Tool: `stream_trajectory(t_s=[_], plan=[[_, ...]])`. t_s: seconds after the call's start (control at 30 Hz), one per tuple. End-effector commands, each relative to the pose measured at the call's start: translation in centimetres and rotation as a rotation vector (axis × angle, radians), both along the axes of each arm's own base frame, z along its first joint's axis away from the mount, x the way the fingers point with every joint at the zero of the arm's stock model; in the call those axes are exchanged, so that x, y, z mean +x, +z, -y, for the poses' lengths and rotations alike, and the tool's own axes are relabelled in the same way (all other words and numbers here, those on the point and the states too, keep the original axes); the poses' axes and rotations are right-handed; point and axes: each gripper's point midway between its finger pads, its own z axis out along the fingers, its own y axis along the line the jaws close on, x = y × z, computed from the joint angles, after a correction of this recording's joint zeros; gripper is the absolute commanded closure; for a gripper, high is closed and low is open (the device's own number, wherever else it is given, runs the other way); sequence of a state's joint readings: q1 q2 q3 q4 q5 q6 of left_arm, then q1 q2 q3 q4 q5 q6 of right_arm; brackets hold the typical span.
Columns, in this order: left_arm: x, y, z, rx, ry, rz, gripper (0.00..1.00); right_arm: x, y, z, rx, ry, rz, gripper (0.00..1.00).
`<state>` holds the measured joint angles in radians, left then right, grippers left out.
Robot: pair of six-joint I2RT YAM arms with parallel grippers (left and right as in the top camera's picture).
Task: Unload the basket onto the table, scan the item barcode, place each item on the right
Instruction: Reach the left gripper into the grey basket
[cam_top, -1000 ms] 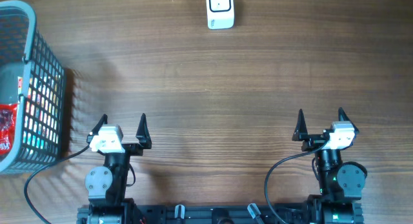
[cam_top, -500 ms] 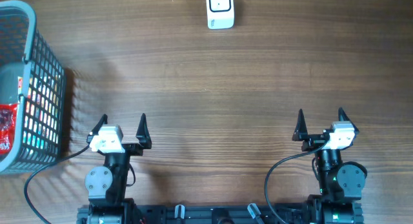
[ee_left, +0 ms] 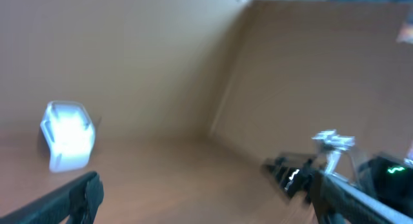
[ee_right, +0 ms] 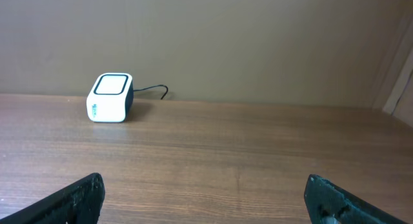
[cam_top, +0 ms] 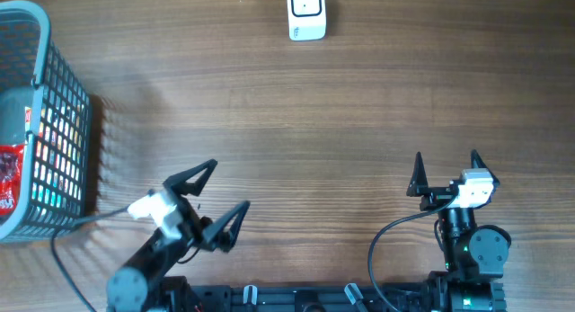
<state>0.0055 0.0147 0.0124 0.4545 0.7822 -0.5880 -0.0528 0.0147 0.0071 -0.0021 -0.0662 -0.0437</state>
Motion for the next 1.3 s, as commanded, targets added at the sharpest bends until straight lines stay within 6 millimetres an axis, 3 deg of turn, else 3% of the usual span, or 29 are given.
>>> stream_trajectory(t_s=[0.0,0.07,0.13,0.23,0.3,0.37,0.43,0.53,0.6,0.63,0.67,0.7,0.77,0.83,0.9,1.07,1.17,1.27], plan=[[-3.0,7.1,-0.5,-0.099,-0.015,0.136,0.00,0.0,0.0,0.0,-0.009,-0.001,0.002,0.00],[-4.1,11.4,-0.7,-0.048,0.040,0.184,0.00,0.0,0.0,0.0,-0.009,-0.001,0.002,0.00],[-3.4,14.9,-1.2,0.037,0.127,0.148,0.00,0.0,0.0,0.0,-0.009,-0.001,0.002,0.00],[0.7,17.1,-2.8,0.184,0.259,-0.176,0.00,0.0,0.0,0.0,-0.009,-0.001,0.002,0.00],[1.7,18.0,-1.9,0.331,0.177,-0.328,0.00,0.0,0.0,0.0,-0.009,-0.001,0.002,0.00],[3.7,19.2,-2.8,0.414,0.221,-0.387,0.00,0.0,0.0,0.0,-0.009,-0.001,0.002,0.00],[6.9,21.2,-5.4,0.349,0.382,-0.499,0.00,0.0,0.0,0.0,-0.009,-0.001,0.002,0.00],[10.1,22.9,-11.4,0.293,0.732,-0.690,0.00,0.0,0.0,0.0,-0.009,-0.001,0.002,0.00],[11.9,23.6,-16.7,0.263,1.026,-0.785,0.00,0.0,0.0,0.0,-0.009,-0.001,0.002,0.00],[12.2,24.0,-21.3,0.207,1.258,-0.832,0.00,0.0,0.0,0.0,-0.009,-0.001,0.002,0.00],[12.2,23.6,-24.0,0.114,1.365,-0.877,0.00,0.0,0.0,0.0,-0.009,-0.001,0.002,0.00],[12.4,22.6,-27.9,-0.024,1.476,-0.932,0.00,0.0,0.0,0.0,-0.009,-0.001,0.002,0.00],[11.9,21.0,-32.0,-0.078,1.582,-0.995,0.00,0.0,0.0,0.0,-0.009,-0.001,0.002,0.00],[8.9,17.7,-38.1,-0.232,1.758,-1.138,0.00,0.0,0.0,0.0,-0.009,-0.001,0.002,0.00],[7.2,15.4,-41.4,-0.354,1.818,-1.217,0.00,0.0,0.0,0.0,-0.009,-0.001,0.002,0.00],[6.5,8.8,-45.3,-0.438,1.747,-1.461,0.00,0.0,0.0,0.0,-0.009,-0.001,0.002,0.00],[6.3,3.9,-45.9,-0.411,1.730,-1.649,0.00,0.0,0.0,0.0,-0.009,-0.001,0.002,0.00],[9.0,-1.2,-46.3,-0.255,1.517,-1.760,0.00,0.0,0.0,0.0,-0.009,-0.001,0.002,0.00]])
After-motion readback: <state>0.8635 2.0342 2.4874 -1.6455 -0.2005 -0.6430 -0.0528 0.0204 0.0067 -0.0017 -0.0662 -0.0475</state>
